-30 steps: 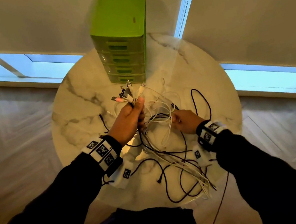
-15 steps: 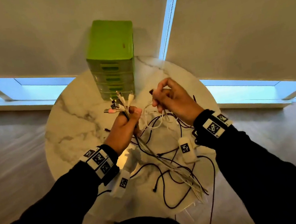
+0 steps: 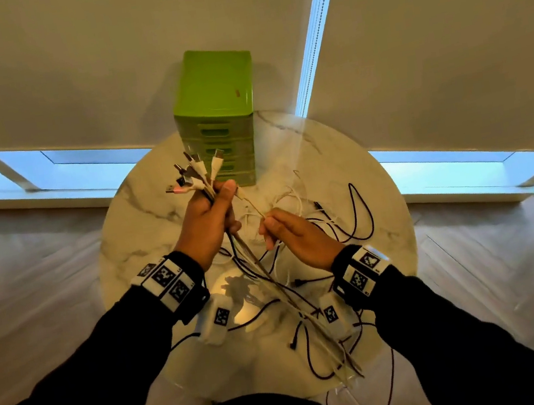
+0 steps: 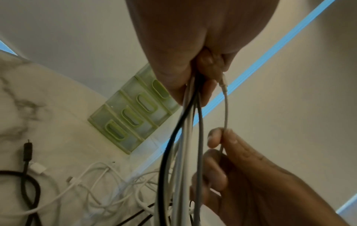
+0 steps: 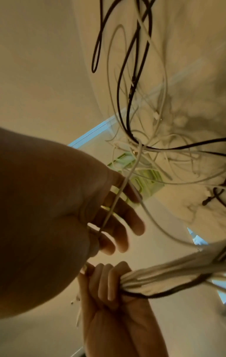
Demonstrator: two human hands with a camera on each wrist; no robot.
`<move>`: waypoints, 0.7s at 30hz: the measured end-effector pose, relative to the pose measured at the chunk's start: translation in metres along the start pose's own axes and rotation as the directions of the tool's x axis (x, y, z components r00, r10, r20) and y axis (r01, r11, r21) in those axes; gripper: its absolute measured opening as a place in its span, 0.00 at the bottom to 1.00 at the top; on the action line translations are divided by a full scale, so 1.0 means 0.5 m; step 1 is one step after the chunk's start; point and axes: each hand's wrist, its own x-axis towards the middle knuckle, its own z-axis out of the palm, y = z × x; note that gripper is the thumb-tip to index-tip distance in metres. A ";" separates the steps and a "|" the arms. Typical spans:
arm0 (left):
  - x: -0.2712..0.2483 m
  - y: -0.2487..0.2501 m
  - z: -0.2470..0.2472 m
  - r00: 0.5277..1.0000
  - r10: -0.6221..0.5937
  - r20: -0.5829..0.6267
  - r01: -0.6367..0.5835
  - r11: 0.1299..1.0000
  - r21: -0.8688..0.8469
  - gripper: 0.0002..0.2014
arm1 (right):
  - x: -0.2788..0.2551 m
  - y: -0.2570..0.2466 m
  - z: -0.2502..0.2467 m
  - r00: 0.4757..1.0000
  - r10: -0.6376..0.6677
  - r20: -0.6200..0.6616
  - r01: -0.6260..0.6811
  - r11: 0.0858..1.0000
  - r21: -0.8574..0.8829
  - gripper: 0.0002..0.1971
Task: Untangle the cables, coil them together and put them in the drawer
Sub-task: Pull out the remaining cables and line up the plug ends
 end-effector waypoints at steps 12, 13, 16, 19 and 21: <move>-0.022 -0.011 -0.002 0.997 -0.029 0.075 0.029 1.000 -0.009 0.14 | 0.054 -0.068 0.022 0.988 -0.139 -0.070 0.121 0.968 -0.222 0.13; -0.022 -0.011 -0.002 0.997 -0.038 0.066 0.037 0.999 0.017 0.16 | 0.056 -0.068 0.027 0.987 -0.146 -0.061 0.126 0.959 -0.255 0.12; -0.019 -0.008 -0.003 0.996 -0.081 0.041 0.079 0.995 0.064 0.20 | 0.057 -0.068 0.038 0.990 -0.124 -0.074 0.095 0.946 -0.309 0.11; -0.014 -0.017 -0.012 0.998 -0.056 0.011 0.053 0.985 0.167 0.21 | 0.050 -0.064 0.043 0.995 -0.082 -0.057 0.063 0.957 -0.281 0.11; -0.012 -0.022 -0.020 0.999 -0.026 -0.026 0.031 0.965 0.261 0.22 | 0.044 -0.059 0.047 0.997 -0.063 -0.031 0.053 0.965 -0.258 0.11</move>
